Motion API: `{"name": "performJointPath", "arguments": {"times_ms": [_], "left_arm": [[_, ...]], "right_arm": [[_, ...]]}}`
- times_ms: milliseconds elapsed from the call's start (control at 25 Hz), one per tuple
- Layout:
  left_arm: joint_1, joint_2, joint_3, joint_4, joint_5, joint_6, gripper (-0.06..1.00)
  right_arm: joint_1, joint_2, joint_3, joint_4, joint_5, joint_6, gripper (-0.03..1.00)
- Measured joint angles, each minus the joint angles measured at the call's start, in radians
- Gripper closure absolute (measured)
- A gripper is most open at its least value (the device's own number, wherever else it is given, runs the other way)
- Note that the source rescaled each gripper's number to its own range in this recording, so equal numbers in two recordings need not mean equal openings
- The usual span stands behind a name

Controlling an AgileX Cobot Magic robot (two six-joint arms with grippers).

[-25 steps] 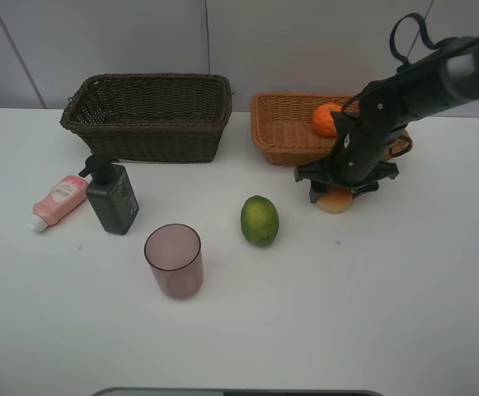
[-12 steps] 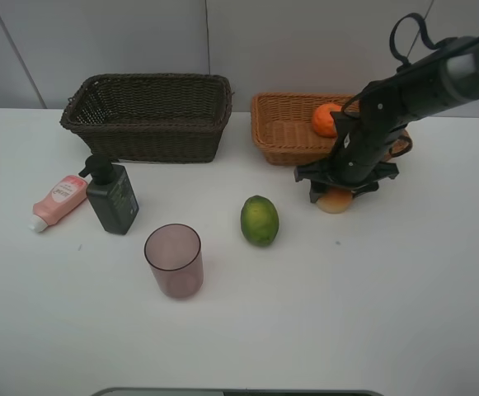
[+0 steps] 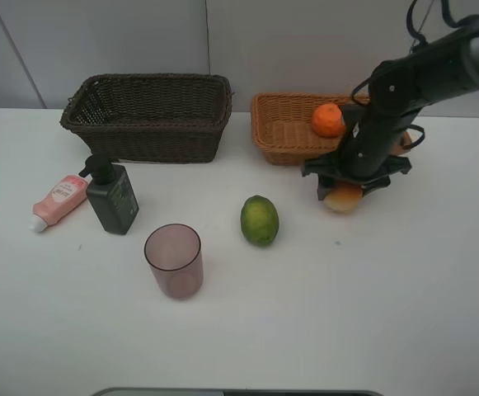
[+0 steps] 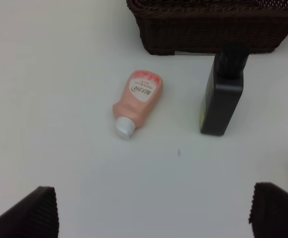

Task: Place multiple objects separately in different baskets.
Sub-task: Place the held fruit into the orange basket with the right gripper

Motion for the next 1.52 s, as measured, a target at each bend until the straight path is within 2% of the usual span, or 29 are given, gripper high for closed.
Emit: {"name": "performJointPath", "arguments": {"times_ms": [200, 400, 640, 1120, 1520], "left_arm": [[0.000, 0.000, 0.000, 0.000, 0.000, 0.000, -0.05], [0.000, 0.000, 0.000, 0.000, 0.000, 0.000, -0.05], [0.000, 0.000, 0.000, 0.000, 0.000, 0.000, -0.05], [0.000, 0.000, 0.000, 0.000, 0.000, 0.000, -0.05], [0.000, 0.000, 0.000, 0.000, 0.000, 0.000, -0.05]], "right_arm": [[0.000, -0.080, -0.019, -0.001, 0.128, -0.007, 0.90], [-0.013, -0.092, -0.146, 0.000, 0.294, -0.063, 0.90], [-0.069, -0.090, -0.307, 0.000, 0.382, -0.109, 0.90], [-0.137, 0.051, -0.538, 0.001, 0.417, -0.132, 0.90], [-0.161, 0.179, -0.593, 0.001, 0.296, -0.132, 0.90]]}}
